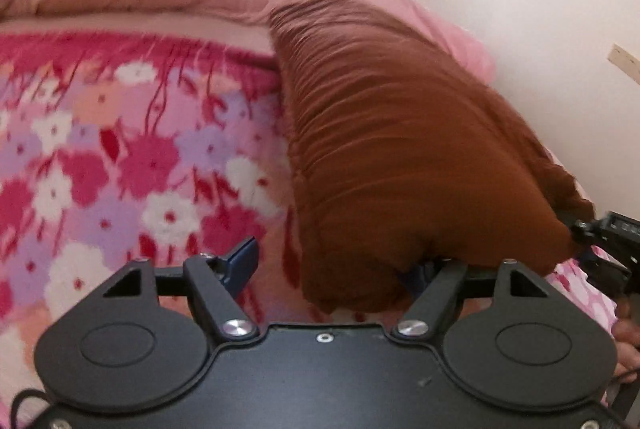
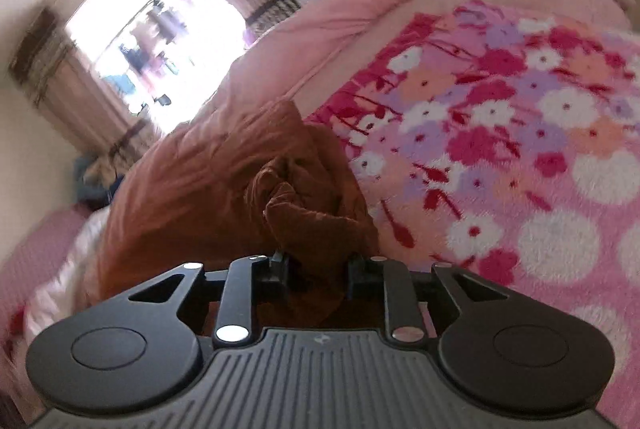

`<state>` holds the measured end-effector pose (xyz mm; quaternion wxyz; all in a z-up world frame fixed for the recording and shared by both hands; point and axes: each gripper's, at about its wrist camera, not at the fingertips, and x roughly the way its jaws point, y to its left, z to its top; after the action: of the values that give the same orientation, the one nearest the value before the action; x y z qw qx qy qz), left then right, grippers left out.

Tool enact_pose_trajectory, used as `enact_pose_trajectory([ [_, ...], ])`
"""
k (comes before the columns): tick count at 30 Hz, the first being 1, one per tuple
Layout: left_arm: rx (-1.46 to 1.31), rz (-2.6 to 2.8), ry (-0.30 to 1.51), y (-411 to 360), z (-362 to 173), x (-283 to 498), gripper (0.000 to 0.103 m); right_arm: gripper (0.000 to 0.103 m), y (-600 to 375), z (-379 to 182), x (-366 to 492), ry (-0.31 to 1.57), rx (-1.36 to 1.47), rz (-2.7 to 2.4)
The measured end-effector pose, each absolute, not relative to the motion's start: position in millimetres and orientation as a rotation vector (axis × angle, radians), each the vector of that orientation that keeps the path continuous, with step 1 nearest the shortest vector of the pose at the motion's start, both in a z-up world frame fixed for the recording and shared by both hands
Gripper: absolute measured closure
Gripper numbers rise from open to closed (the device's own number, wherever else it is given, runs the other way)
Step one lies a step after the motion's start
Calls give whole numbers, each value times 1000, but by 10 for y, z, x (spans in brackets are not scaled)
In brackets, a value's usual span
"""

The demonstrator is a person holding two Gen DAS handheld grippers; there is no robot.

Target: Fold large clothes

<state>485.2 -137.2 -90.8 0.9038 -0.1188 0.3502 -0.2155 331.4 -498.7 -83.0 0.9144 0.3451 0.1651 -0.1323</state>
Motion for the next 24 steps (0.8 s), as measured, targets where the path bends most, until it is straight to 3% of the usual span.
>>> enact_pose_trajectory([
  [2,-280,-451,744,-1297,-914,4832,31,65,-4963,-824,3278,331,708,-266],
  [4,-250,-463,735,-1235,-810,4712,33,45,-4975,-734,3212,324,681,-256],
  [6,-189,-469,699,-1176,-660,4520,34,37,-4957,-588,3103,310,620,-265],
  [11,-195,-487,557,-1079,-125,4243,34,39,-4669,-105,2877,221,339,-295],
  [15,-215,-568,473,-1361,114,4294,34,59,-4365,64,3018,234,228,-254],
  [18,-184,-633,484,-1690,50,4405,34,66,-4255,6,3197,273,210,-257],
  [24,-46,-535,563,-2014,-351,4668,33,67,-4247,-315,3421,362,228,-278],
])
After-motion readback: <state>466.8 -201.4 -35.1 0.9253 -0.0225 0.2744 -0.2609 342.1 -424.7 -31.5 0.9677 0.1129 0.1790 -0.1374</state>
